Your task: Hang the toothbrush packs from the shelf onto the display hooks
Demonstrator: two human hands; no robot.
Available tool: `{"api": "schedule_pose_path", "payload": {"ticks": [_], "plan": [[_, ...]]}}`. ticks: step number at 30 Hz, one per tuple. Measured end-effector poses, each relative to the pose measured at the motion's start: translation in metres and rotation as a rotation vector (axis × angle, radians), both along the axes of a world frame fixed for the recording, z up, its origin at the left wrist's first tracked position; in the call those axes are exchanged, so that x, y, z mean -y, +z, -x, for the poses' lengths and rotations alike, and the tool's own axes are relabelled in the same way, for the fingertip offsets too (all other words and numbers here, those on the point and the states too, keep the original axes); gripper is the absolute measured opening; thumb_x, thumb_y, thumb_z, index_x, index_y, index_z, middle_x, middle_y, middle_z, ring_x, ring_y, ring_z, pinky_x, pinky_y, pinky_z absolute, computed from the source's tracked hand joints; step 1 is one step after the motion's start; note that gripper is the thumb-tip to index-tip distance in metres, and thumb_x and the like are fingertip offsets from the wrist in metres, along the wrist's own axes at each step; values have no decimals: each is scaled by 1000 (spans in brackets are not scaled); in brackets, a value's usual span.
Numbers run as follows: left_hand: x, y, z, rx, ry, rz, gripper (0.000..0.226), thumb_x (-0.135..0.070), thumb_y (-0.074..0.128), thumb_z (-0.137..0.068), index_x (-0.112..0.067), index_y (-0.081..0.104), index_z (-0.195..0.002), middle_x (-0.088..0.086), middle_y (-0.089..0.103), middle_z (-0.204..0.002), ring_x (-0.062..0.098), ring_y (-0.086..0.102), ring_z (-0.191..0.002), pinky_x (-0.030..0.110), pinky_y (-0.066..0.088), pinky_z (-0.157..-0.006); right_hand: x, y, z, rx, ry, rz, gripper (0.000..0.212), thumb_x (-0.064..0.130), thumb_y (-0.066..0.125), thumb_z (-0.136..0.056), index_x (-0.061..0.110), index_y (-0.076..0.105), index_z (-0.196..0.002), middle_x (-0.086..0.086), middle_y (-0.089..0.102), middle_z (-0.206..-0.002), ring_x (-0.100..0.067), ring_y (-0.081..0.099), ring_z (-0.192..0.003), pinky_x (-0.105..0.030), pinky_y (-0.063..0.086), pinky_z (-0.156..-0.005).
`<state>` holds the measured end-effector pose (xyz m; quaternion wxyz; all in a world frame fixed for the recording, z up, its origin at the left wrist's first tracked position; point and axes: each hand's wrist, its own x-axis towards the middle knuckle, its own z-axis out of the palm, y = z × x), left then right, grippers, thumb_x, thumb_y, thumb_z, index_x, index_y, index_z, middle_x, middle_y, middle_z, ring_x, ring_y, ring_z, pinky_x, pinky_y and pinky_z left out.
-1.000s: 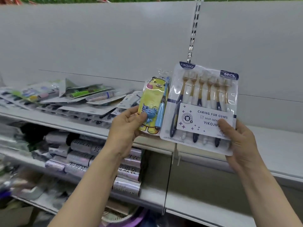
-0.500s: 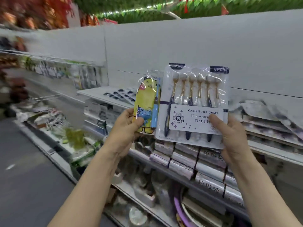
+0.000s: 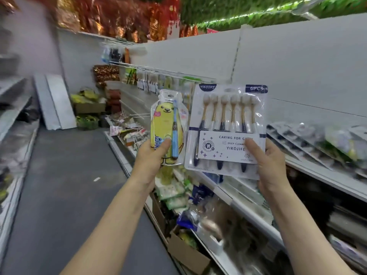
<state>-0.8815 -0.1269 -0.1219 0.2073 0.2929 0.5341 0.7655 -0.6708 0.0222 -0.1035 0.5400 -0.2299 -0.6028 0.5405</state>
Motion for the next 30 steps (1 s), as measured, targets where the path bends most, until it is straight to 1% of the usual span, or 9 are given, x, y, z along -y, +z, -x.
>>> {"api": "schedule_pose_path", "payload": {"ticks": [5, 11, 13, 15, 20, 21, 24, 27, 30], "plan": [[-34, 14, 146, -82, 61, 12, 24, -24, 60, -98, -18, 66, -120, -2, 74, -112, 20, 68, -108, 46, 49, -103, -58, 2, 160, -57, 86, -7, 25, 18, 69, -92, 8, 68, -115, -10, 76, -107, -29, 73, -100, -44, 58, -88], [-67, 30, 315, -126, 135, 102, 24, -30, 61, -97, -21, 66, -119, -4, 74, -113, 17, 68, -108, 44, 48, -104, -116, 14, 349, -22, 129, -32, 15, 30, 77, -86, 21, 73, -98, -9, 76, -104, -37, 69, -104, -59, 53, -95], [-69, 30, 367, -116, 165, 104, 16, -27, 60, -98, -23, 67, -112, -3, 75, -109, 18, 70, -104, 39, 51, -98, -129, 14, 406, -4, 151, -32, 15, 34, 77, -83, 25, 74, -94, -8, 76, -103, -37, 69, -104, -59, 53, -94], [-70, 27, 420, -113, 199, 103, 18, -26, 59, -99, -20, 66, -114, -2, 75, -109, 18, 70, -102, 34, 53, -92, -139, 13, 461, 7, 155, -47, 16, 38, 78, -80, 28, 75, -93, -6, 77, -103, -35, 70, -102, -54, 55, -92], [-86, 12, 555, -99, 192, 87, 17, -26, 57, -99, -21, 66, -113, -2, 75, -107, 13, 71, -93, 15, 52, -69, -160, -5, 599, 18, 190, -81, 14, 23, 74, -89, 22, 72, -103, -5, 76, -106, -28, 71, -101, -45, 57, -88], [-92, 9, 581, -96, 167, 89, 16, -25, 58, -99, -21, 66, -112, -1, 75, -108, 15, 71, -95, 17, 53, -71, -161, -7, 626, 20, 196, -78, 15, 21, 73, -91, 20, 71, -105, -4, 76, -106, -24, 71, -100, -41, 57, -85], [-114, 2, 666, -64, 87, 55, 20, -23, 60, -97, -17, 67, -114, 8, 74, -112, 31, 68, -109, 42, 54, -95, -163, -10, 705, 6, 200, -85, 25, 19, 70, -92, 14, 68, -116, 0, 76, -106, -13, 72, -95, -23, 55, -76], [-134, 4, 753, -33, 44, 49, 26, -24, 62, -96, -14, 66, -119, 8, 74, -114, 34, 66, -112, 50, 49, -101, -168, -6, 781, 5, 176, -74, 32, 27, 72, -87, 13, 67, -116, 0, 77, -107, -15, 73, -98, -27, 54, -79], [-151, 10, 834, -36, 6, 50, 28, -29, 63, -93, -17, 67, -118, 5, 74, -114, 30, 68, -109, 51, 49, -101, -178, -2, 856, 15, 156, -62, 42, 31, 72, -84, 11, 66, -120, -3, 76, -110, -18, 72, -101, -32, 57, -84]]}}
